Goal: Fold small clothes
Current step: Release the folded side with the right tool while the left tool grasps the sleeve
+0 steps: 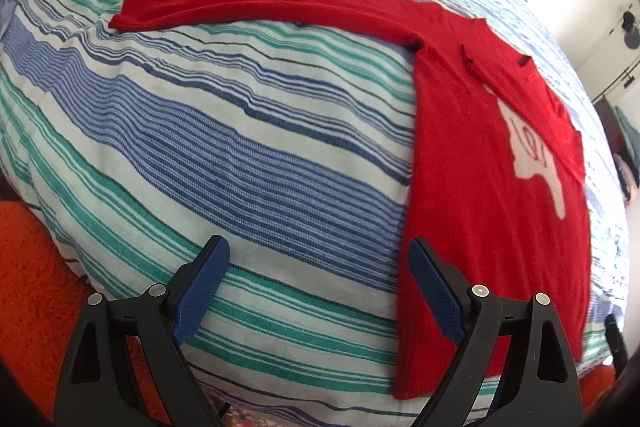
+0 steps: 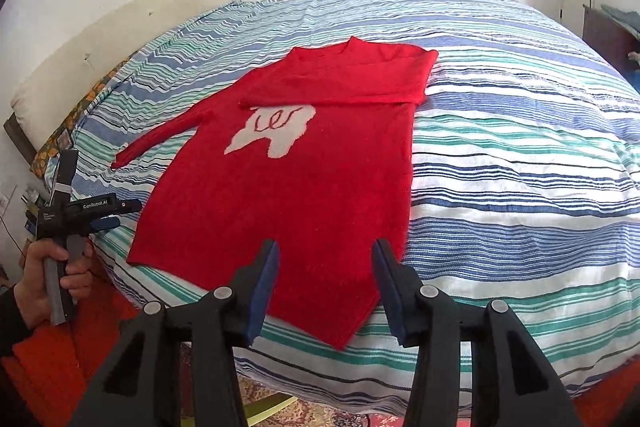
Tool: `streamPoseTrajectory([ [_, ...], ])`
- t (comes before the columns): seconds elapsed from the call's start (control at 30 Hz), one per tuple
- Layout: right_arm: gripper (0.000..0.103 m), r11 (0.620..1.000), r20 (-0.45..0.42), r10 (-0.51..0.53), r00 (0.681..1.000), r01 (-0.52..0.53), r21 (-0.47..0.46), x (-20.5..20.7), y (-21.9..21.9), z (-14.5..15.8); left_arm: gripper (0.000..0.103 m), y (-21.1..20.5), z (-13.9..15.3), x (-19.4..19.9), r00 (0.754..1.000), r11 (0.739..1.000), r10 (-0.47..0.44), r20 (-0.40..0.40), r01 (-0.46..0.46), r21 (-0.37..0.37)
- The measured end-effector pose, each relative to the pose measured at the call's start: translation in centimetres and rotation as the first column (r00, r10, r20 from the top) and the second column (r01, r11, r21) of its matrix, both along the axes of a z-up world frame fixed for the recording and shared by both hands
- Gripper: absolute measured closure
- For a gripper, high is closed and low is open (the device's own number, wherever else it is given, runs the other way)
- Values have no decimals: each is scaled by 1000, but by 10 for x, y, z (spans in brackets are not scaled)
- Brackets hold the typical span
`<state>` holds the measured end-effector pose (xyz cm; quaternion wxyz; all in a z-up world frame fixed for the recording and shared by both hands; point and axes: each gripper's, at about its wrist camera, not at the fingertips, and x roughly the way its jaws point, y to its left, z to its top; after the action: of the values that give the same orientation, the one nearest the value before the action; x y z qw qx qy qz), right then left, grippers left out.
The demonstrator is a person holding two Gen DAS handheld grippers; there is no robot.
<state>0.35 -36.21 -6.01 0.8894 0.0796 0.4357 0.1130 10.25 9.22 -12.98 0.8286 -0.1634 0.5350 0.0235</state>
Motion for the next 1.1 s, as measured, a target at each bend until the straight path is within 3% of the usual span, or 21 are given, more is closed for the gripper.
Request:
streamPoseTrajectory([
  [0.1,55,1000,-1,-16,1000,16,11,1,-4,-2,11,32,19,12,997,989,45,57,-36,-146],
  [0.23,55,1000,-12,-22,1000,22,14,1,-7,-4,11,117,32,35,954,923,285,93,-246,-297],
  [0.4,55,999,-29,-26,999,26,23,6,-8,-9,16,197,10,61,883,861,461,86,-422,-283],
  [0.47,55,999,-36,-23,999,24,23,8,-7,-11,25,225,-9,72,859,830,511,35,-483,-278],
  [0.53,55,1000,-50,-15,999,16,16,9,-5,-13,33,245,-27,79,835,786,551,-15,-524,-329],
  [0.6,55,1000,-64,-9,998,9,9,10,-4,-16,35,253,-32,84,818,759,574,-12,-538,-366],
  [0.7,55,1000,-81,-6,997,6,3,13,-2,-20,41,259,-33,98,813,758,583,-11,-548,-353],
  [0.73,55,1000,-87,-6,996,6,2,14,-2,-21,48,259,-35,102,807,755,590,-16,-558,-345],
  [0.83,55,1000,-99,-2,995,3,6,16,-1,-24,99,256,-39,112,821,775,570,-38,-553,-307],
  [0.93,55,1000,-101,3,995,-2,10,17,0,-26,102,246,-18,115,815,793,580,2,-564,-229],
  [1.0,55,1000,-97,5,995,-4,16,16,0,-25,102,220,16,125,846,846,527,82,-512,-149],
  [1.1,55,999,-94,10,996,-7,35,16,-1,-24,102,147,83,147,903,934,351,247,-356,-26],
])
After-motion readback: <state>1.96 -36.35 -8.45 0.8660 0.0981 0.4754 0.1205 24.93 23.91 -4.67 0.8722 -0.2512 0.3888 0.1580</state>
